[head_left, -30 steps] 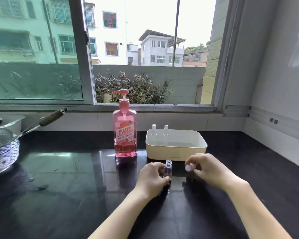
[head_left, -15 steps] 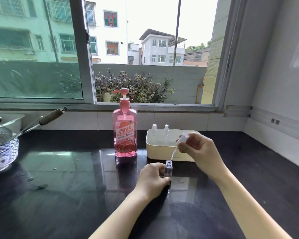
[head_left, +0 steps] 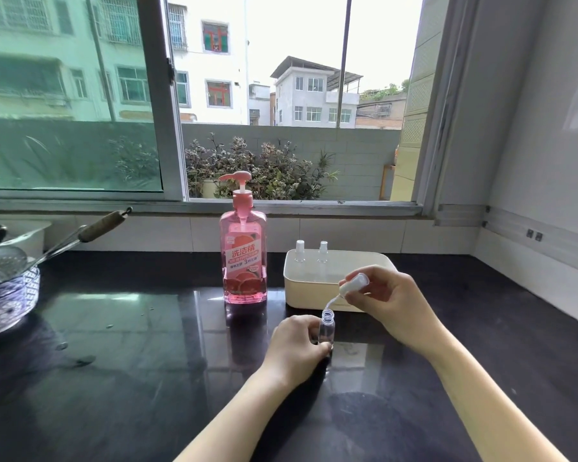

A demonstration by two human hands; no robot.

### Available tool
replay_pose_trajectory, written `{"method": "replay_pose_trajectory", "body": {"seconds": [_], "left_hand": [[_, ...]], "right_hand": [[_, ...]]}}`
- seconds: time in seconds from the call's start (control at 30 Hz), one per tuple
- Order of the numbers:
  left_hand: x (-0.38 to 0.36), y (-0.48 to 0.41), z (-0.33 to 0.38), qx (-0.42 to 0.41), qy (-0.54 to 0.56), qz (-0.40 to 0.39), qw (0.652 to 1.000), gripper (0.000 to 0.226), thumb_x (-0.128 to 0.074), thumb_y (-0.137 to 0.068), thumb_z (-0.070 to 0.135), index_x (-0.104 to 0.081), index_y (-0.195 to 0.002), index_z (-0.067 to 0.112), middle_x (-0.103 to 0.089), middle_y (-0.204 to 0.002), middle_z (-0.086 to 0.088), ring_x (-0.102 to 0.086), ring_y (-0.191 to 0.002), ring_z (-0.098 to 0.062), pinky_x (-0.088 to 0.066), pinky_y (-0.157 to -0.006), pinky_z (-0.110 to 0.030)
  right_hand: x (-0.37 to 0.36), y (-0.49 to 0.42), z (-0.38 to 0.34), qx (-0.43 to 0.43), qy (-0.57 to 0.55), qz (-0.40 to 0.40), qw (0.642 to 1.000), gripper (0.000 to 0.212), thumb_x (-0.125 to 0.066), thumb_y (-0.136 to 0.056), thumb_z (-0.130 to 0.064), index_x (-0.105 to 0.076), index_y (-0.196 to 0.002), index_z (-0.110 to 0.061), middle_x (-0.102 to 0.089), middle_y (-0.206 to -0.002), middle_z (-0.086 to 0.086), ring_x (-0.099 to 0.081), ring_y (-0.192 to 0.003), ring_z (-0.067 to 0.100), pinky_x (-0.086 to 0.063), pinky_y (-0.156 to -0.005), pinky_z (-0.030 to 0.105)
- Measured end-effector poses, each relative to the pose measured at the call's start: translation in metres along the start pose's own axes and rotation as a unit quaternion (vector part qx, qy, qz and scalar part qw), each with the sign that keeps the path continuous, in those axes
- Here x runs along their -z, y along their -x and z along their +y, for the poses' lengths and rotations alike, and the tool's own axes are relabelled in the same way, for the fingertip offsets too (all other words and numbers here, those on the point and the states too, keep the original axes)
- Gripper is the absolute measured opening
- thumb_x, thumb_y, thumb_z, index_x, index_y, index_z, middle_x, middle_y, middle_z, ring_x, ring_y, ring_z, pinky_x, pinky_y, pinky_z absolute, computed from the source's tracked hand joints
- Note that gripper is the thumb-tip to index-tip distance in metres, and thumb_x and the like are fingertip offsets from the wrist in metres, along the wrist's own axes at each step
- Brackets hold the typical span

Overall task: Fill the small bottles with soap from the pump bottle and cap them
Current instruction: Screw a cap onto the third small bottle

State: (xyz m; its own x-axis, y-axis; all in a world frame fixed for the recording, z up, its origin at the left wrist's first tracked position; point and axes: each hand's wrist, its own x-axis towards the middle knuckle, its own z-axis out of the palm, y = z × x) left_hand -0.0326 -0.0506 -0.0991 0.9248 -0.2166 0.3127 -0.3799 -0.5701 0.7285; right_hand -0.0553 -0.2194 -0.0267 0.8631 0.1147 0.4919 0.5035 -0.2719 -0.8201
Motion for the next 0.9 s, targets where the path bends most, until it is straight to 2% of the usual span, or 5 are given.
{"method": "replay_pose_trajectory", "body": {"seconds": [0.27,0.37,0.47,0.73,0.9], "left_hand": [[0.000,0.000,0.000,-0.006,0.004,-0.003,1.000,0.008,-0.064,-0.068,0.024,-0.060,-0.063,0.030,-0.063,-0.060,0.007,-0.052,-0.056,-0.003,-0.043,-0.061,-0.021],[-0.001,0.000,0.000,-0.009,-0.001,0.002,1.000,0.003,-0.065,-0.068,0.024,-0.063,-0.069,0.023,-0.063,-0.060,0.006,-0.052,-0.056,-0.004,-0.044,-0.062,-0.024],[-0.001,-0.001,-0.002,-0.007,0.001,0.002,1.000,0.010,-0.065,-0.068,0.025,-0.059,-0.061,0.027,-0.057,-0.053,0.008,-0.047,-0.053,-0.004,-0.042,-0.060,-0.025],[-0.001,-0.001,-0.003,-0.011,0.004,-0.003,1.000,0.006,-0.063,-0.068,0.029,-0.060,-0.064,0.025,-0.056,-0.053,0.006,-0.047,-0.054,-0.007,-0.044,-0.061,-0.028],[0.001,-0.001,0.000,-0.006,0.005,-0.006,1.000,0.011,-0.066,-0.071,0.023,-0.060,-0.062,0.027,-0.056,-0.051,0.012,-0.046,-0.052,-0.002,-0.041,-0.060,-0.022]], "right_hand": [[0.005,0.000,0.003,-0.009,0.035,-0.042,0.998,0.014,-0.074,-0.077,-0.002,-0.071,-0.088,-0.010,-0.075,-0.090,0.002,-0.071,-0.084,0.013,-0.055,-0.080,0.022],[0.000,-0.008,0.001,-0.019,0.110,-0.096,0.989,0.008,-0.074,-0.079,-0.011,-0.072,-0.086,-0.011,-0.075,-0.086,-0.001,-0.069,-0.078,0.007,-0.054,-0.074,0.020],[-0.004,-0.019,-0.001,-0.023,0.194,-0.142,0.970,0.007,-0.073,-0.079,-0.018,-0.072,-0.082,-0.012,-0.073,-0.080,0.000,-0.066,-0.072,0.005,-0.053,-0.070,0.023],[-0.004,-0.049,-0.022,-0.057,0.350,-0.283,0.891,0.015,-0.073,-0.076,-0.020,-0.071,-0.091,-0.019,-0.056,-0.065,-0.012,-0.047,-0.057,0.001,-0.038,-0.055,0.013],[-0.013,-0.065,-0.038,-0.047,0.435,-0.347,0.829,0.020,-0.071,-0.077,-0.021,-0.070,-0.097,-0.022,-0.056,-0.068,-0.014,-0.051,-0.063,0.005,-0.039,-0.056,0.016]]}}
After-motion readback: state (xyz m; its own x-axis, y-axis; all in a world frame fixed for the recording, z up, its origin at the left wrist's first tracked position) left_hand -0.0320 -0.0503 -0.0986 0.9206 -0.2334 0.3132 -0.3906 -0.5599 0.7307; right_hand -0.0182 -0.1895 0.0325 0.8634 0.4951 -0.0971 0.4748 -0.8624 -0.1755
